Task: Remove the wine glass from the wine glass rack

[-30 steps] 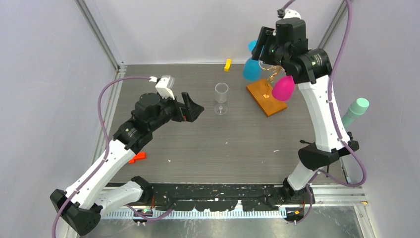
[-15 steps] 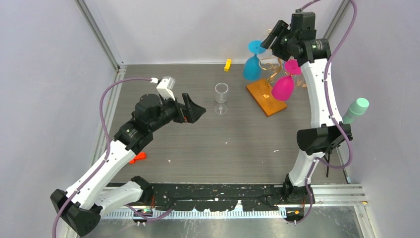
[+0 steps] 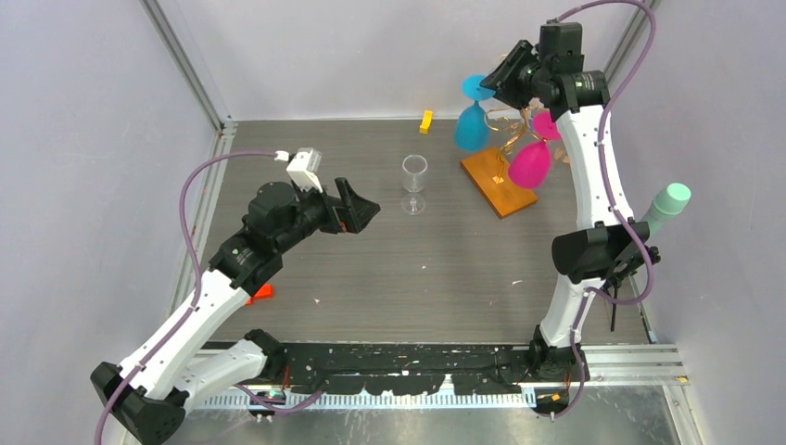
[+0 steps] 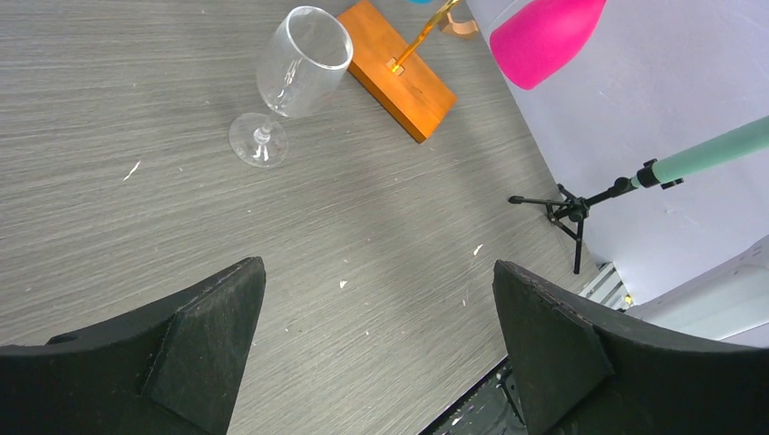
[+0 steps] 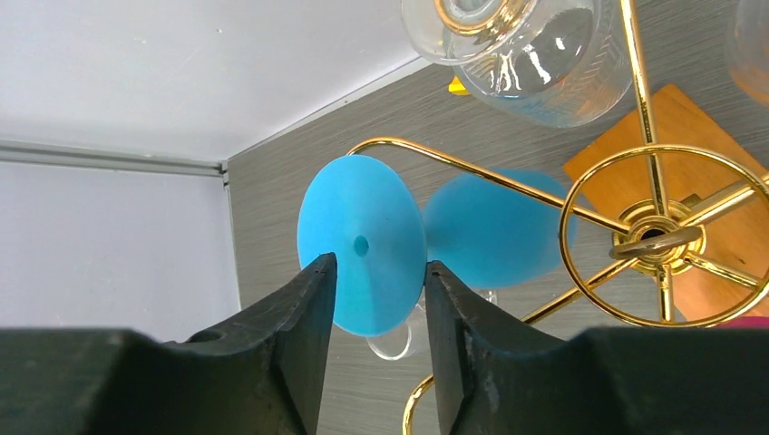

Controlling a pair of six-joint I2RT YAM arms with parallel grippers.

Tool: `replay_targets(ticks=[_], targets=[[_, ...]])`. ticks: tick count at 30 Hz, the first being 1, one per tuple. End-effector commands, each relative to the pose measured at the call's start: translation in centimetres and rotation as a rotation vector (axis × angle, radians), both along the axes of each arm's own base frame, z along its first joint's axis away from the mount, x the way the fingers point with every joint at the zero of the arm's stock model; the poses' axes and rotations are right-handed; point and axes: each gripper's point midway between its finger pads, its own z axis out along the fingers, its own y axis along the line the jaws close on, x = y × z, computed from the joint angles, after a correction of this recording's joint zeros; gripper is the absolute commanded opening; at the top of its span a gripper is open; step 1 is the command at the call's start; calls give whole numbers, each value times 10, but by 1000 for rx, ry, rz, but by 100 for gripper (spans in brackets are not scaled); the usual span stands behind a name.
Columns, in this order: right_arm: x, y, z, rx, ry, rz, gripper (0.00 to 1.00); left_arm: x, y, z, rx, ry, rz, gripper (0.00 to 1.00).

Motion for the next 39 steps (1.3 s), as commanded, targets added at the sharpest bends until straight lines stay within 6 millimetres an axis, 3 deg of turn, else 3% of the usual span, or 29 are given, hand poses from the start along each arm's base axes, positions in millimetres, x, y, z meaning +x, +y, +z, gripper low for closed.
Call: replay_targets(ticks=[1,12,20,30,32,33,34,39], targets=[[8,3,15,55,-53,-6,43,0,5,11,-22,-38,23,100],[13,-1,4,89,-40,-65,38,-2,7,9,-27,-31,32,100],[12,-11,6,56,-56,-104,22,-1,8,9,-28,-30,38,100],[11,-10,23,84,-126,-105,2,-1,9,8,-27,-29,46,100],[11,-5,36,112,-177,-83,1,-1,10,8,-27,-29,48,100],[11,-2,30,121,-172,-73,0,0,10,8,-27,-30,50,100],[10,2,42,149,-215,-50,0,0,10,9,-27,-31,50,100],[4,11,47,206,-240,-11,0,0,10,8,-26,-29,50,100]])
